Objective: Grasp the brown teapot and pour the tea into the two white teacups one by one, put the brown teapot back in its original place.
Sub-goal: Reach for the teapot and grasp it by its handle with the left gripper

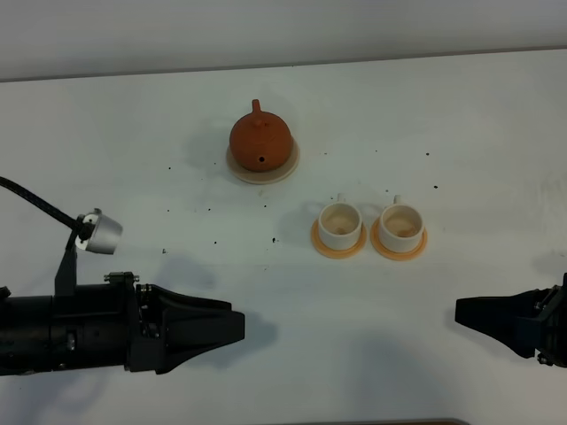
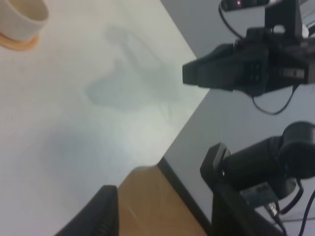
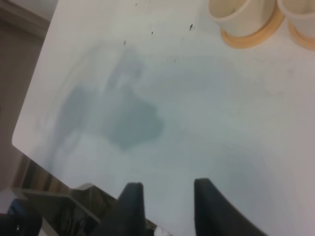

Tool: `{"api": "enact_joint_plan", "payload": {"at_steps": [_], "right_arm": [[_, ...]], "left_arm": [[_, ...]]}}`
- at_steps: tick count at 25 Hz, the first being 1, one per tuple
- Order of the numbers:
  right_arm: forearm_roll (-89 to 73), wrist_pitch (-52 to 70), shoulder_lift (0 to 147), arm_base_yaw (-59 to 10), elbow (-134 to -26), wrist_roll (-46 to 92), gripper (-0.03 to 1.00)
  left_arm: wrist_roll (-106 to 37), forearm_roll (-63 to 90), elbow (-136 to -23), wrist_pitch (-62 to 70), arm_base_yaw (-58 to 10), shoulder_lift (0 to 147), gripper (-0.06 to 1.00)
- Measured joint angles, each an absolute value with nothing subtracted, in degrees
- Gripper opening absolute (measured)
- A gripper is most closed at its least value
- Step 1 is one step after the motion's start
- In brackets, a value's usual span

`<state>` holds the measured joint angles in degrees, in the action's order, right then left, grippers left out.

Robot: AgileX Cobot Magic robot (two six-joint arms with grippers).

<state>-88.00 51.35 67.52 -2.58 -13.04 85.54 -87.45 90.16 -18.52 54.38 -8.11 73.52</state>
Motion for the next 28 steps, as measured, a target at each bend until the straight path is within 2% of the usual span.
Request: {"api": "enact_joint_plan", "payload": {"at_steps": [15,21,28], "right_arm": [[-91.3,52.8,67.5,-2.6,-13.0,85.4,0.24],[-93.0,51.2,67.5,-2.6,-15.7,85.1,0.24],[-75.9,46.7,67.5,-2.6,-24.9,68.9,0.24]], "left_arm": [[-87.4,93.5,-18.5,54.4,-8.1,73.5,0.43],[-87.2,93.4,-21.8,54.4,-8.1,73.6,0.43],[-86.5,93.1,-28.0,51.1,-8.1,73.7,0.43]]}}
